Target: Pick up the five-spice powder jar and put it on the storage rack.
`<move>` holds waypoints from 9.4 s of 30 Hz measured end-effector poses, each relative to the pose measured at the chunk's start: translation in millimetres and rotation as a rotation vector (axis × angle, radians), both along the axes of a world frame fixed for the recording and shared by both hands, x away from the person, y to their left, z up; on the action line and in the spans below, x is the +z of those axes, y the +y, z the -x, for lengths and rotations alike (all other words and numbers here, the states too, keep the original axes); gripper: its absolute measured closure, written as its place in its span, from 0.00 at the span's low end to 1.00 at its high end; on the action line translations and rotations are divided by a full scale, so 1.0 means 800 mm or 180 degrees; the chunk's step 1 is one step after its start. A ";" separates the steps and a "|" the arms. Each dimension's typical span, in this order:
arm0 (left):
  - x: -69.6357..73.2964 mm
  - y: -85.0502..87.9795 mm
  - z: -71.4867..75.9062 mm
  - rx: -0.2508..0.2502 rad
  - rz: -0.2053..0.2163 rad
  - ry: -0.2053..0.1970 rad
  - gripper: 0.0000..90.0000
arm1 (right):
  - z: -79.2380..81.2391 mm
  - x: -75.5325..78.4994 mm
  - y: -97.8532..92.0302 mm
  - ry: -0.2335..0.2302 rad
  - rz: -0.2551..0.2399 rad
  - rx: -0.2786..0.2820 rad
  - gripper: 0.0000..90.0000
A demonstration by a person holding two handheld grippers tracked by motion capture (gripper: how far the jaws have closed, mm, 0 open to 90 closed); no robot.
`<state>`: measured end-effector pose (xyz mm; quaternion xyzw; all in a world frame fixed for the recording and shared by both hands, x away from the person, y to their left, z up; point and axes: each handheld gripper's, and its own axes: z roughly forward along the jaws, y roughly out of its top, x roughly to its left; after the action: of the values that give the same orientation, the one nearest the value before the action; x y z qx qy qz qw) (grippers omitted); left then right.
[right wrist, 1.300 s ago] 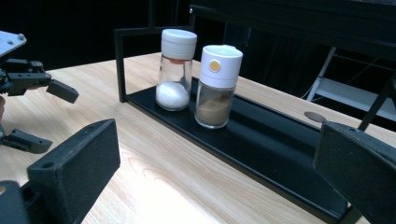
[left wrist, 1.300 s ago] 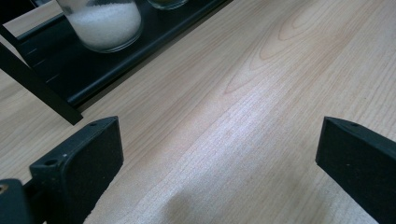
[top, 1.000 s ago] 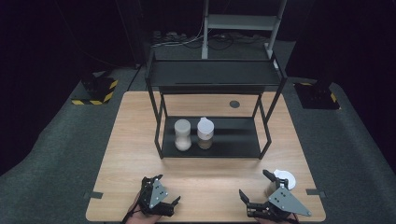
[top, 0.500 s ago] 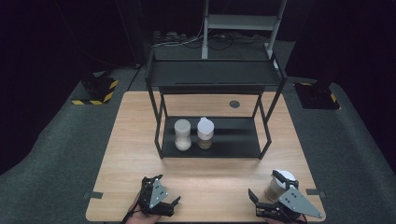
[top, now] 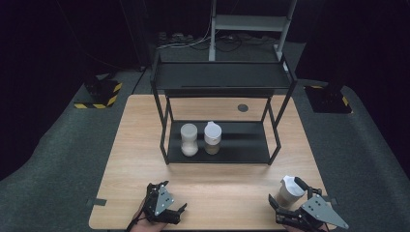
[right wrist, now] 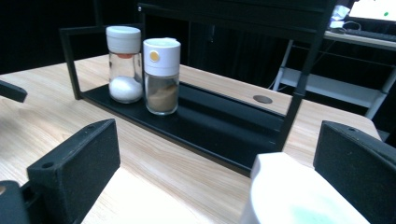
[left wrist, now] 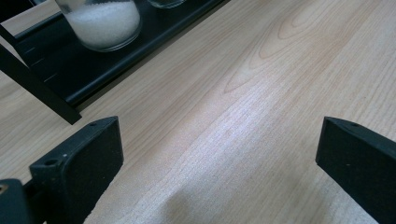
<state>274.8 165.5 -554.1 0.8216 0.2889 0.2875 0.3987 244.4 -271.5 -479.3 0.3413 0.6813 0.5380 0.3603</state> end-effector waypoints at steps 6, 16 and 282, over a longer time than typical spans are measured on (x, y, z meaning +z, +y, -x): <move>0.000 0.000 0.000 -0.0001 0.0000 0.0004 0.01 | 0.001 -0.001 -0.011 0.0001 -0.0003 -0.0074 0.00; 0.000 0.000 0.000 -0.0005 -0.0010 0.0005 0.01 | 0.002 -0.002 -0.028 0.0017 -0.0021 -0.0188 0.00; 0.001 0.004 0.002 -0.0132 0.0095 -0.0050 0.01 | -0.247 -0.052 0.142 0.0406 -0.0137 -0.0044 0.33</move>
<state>273.2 168.7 -553.1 0.8191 0.2728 0.2812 0.4191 441.6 -158.2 -521.1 0.3872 0.6888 0.5273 0.3124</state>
